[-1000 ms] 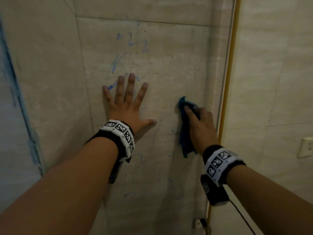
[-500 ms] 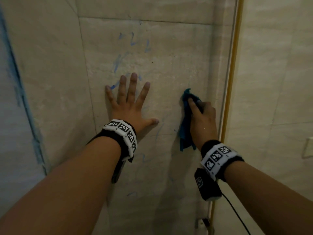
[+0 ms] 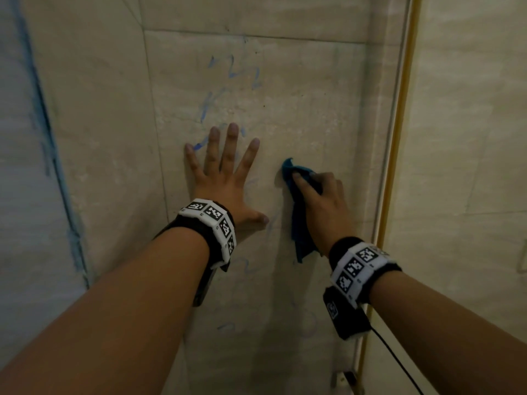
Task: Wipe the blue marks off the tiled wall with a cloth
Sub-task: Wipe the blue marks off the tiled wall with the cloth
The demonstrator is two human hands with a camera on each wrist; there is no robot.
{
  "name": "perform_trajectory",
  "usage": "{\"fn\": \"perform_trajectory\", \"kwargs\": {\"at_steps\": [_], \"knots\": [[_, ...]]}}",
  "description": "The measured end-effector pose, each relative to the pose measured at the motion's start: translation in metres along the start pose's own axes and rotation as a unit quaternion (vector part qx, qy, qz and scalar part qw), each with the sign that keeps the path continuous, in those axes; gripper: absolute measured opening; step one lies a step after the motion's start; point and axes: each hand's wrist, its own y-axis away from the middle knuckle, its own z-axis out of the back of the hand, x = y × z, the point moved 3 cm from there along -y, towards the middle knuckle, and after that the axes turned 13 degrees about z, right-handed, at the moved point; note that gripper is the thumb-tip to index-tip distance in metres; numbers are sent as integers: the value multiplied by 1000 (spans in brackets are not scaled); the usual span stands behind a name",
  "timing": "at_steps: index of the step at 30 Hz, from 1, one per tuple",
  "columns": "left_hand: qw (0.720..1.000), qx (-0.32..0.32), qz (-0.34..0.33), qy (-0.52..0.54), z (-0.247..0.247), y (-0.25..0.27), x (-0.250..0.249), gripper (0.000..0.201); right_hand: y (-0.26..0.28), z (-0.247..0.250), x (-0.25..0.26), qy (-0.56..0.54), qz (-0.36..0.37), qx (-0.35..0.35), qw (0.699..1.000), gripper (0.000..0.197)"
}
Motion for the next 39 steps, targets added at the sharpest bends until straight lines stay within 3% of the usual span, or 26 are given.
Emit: {"fn": "perform_trajectory", "kwargs": {"at_steps": [4,9,11,14,17,19,24,31,36,39], "knots": [[1000,-6,2,-2,0,2,-1,141,-15,-5,12,68,122,-60,988,51],[1000,-19,5,-4,-2,0,-1,139,14,-23,6,99,247,-16,964,40],[1000,-25,4,-2,-3,0,-1,136,28,-24,-3,106,263,4,959,49],[1000,-26,2,1,-3,0,-1,137,29,-17,-9,108,258,20,960,59],[1000,-26,2,1,-3,0,-1,142,10,-7,1,106,222,-5,969,43],[1000,-24,4,-5,-3,0,-1,144,0,-5,9,103,211,-14,972,44],[999,-29,6,-12,-4,-1,-2,143,3,-13,8,93,251,-2,964,34],[999,-16,13,-33,0,0,-4,143,33,-10,-8,76,252,70,962,54],[999,1,10,-43,5,2,-4,141,39,-4,-14,82,210,144,964,52],[999,10,12,-44,11,5,-3,139,38,1,-11,81,175,149,970,48]]}}
